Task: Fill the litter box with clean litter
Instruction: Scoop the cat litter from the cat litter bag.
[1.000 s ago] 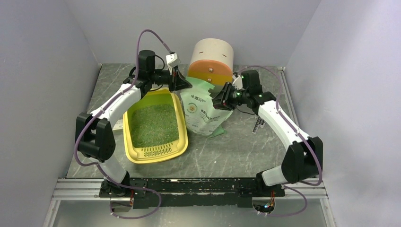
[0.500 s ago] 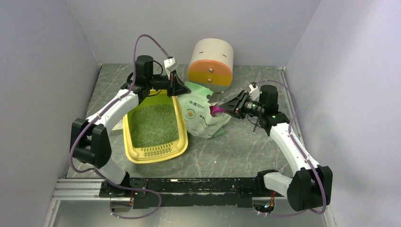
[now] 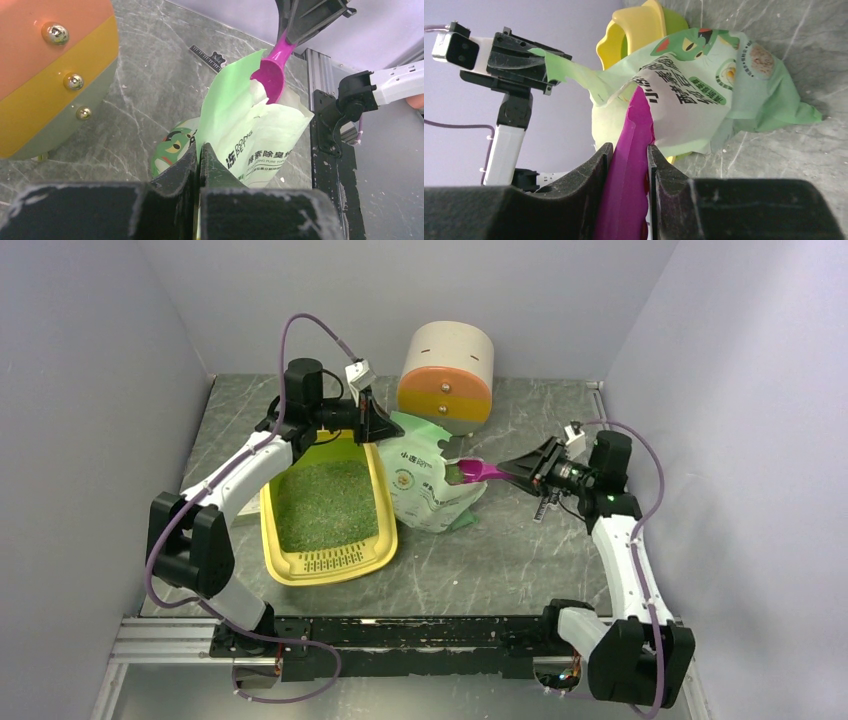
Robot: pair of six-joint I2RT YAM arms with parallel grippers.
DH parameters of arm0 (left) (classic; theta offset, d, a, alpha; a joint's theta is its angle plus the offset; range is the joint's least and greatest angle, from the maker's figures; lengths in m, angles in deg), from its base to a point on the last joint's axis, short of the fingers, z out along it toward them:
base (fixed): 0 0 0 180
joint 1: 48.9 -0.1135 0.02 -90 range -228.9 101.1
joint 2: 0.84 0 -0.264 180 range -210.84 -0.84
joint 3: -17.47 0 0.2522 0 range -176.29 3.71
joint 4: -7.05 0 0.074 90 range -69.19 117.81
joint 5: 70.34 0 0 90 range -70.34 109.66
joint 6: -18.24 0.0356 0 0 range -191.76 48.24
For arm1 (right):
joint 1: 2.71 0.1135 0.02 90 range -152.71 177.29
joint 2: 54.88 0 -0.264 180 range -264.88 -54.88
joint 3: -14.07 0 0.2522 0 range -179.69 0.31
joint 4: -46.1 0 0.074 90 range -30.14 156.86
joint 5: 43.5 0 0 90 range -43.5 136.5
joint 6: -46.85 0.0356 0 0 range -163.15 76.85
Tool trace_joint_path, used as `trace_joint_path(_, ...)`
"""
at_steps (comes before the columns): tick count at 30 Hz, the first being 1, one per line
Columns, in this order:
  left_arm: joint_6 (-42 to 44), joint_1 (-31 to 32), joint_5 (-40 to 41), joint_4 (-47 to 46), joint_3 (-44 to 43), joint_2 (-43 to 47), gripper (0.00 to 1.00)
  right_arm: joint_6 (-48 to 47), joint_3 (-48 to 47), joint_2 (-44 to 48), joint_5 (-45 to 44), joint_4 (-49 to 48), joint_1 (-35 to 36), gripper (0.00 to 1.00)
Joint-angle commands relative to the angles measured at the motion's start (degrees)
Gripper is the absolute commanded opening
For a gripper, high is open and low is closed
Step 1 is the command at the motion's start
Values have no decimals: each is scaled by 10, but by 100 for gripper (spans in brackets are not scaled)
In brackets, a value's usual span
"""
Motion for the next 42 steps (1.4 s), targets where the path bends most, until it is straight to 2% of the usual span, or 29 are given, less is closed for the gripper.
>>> trace_joint_path(1, -28, 6, 1, -43, 18, 12, 5, -37, 29, 30, 109, 19, -61, 0)
trace_joint_path(6, -28, 10, 9, -37, 15, 8, 5, -10, 80, 51, 178, -53, -98, 0)
trace_joint_path(10, -26, 14, 8, -33, 17, 7, 5, -25, 84, 70, 195, -50, -128, 0)
trace_joint_path(14, -10, 19, 10, -9, 14, 8, 5, 24, 99, 77, 213, -104, -137, 0)
trace_joint_path(18, -4, 20, 8, -2, 18, 13, 5, 131, 141, 98, 223, -230, -144, 0)
trace_joint_path(22, 32, 21, 7, 39, 9, 13, 5, 126, 153, 113, 229, -226, -156, 0)
trace_joint_path(25, 21, 21, 10, 23, 24, 21, 5, 133, 166, 128, 220, -222, -167, 0)
trace_joint_path(27, 17, 21, 9, 15, 27, 22, 5, 189, 199, 144, 222, -283, -178, 0)
trace_joint_path(30, 22, 21, 6, 24, 16, 17, 5, 256, 251, 175, 170, -292, -171, 0)
trace_joint_path(34, -17, 22, 4, -21, 22, 17, 5, 329, 295, 215, 132, -329, -160, 0)
trace_joint_path(39, -15, 25, 3, -11, 14, 13, 5, 389, 325, 188, 165, -426, -146, 0)
trace_joint_path(42, -14, 25, 7, -13, 18, 19, 5, 434, 350, 199, 106, -472, -116, 0)
